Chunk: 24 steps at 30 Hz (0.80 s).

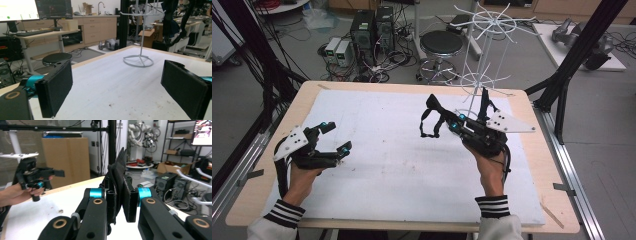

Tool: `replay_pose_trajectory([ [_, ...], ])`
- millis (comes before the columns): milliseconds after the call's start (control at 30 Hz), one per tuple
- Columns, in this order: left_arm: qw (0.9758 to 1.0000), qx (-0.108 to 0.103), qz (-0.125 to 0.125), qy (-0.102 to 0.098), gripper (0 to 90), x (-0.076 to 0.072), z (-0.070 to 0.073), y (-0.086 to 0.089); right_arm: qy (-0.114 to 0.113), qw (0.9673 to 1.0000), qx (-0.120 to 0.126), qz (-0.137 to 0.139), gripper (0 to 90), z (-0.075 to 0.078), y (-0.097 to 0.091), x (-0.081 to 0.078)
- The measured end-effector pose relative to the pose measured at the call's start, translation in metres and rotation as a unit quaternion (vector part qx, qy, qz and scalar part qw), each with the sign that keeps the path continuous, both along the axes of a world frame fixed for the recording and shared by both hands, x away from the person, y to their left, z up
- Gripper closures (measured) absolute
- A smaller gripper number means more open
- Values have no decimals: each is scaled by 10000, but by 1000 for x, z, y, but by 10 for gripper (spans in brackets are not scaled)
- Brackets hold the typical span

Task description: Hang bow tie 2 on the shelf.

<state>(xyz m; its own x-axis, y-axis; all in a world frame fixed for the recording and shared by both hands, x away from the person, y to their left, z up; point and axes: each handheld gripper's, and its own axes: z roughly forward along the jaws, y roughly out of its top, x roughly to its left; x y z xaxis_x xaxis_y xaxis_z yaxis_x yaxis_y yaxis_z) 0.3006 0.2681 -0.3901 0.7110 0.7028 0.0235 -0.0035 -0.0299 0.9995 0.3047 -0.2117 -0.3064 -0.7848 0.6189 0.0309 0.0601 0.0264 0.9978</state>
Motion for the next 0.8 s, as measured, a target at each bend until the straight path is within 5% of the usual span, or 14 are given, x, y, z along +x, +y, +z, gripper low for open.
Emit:
replay_pose_trajectory([
  [800,9996,-152,254,22,112,-19,-32,20,-58,9967,73,-807,836,3,-33,3],
])
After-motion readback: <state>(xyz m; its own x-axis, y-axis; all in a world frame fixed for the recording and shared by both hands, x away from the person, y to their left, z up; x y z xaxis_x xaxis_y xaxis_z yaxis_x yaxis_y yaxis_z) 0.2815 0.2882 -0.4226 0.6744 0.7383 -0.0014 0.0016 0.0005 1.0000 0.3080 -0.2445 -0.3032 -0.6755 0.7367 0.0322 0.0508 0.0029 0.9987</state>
